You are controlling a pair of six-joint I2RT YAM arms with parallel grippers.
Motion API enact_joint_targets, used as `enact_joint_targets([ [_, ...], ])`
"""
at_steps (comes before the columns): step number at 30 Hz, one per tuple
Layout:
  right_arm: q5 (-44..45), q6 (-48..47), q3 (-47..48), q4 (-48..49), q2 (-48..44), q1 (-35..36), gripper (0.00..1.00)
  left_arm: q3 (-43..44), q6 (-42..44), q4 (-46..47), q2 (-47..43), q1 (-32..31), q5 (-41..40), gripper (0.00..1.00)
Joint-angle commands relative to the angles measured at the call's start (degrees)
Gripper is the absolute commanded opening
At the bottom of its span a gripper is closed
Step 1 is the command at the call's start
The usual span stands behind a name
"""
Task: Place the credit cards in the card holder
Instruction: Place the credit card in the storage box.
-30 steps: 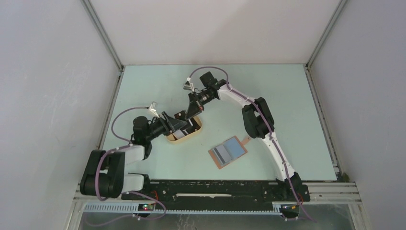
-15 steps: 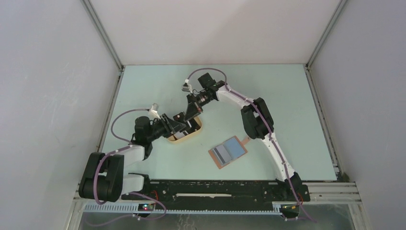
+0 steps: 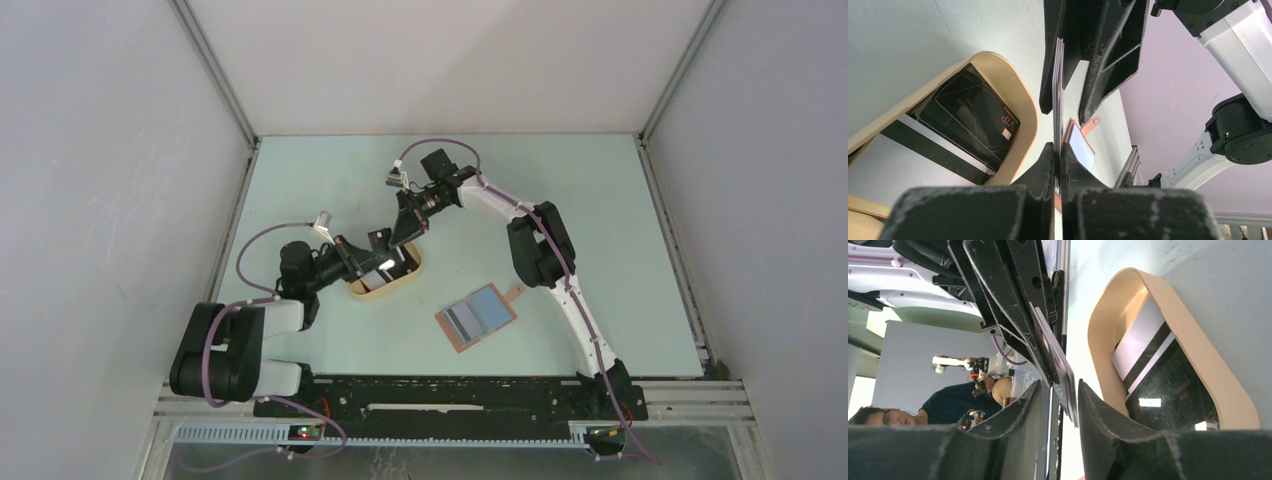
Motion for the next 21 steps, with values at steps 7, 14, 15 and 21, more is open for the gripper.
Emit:
enact_joint_targets([
  [7,-2.37,-3.59,0.73,-2.33,-3.80,-1.62,0.40,1.17,-0.05,5.46,1.21,2.18,4.26,0.00],
  [14,-0.35,-3.46,0.69,-2.13,-3.43,-2.35,0.30,0.04,-1.36,9.06,2.29,2.87,5.69,0.00],
  [15,0.05,-3.34,0.70,-2.20,-3.32,-2.35,0.30,-0.08,-1.55,9.56,2.39,2.94,5.86,0.00],
  [21,1.27,-3.49,0.68,-2.20,-3.43,-2.35,0.29,-0.27,-2.41,11.31,2.79,3.03,6.68,0.00],
])
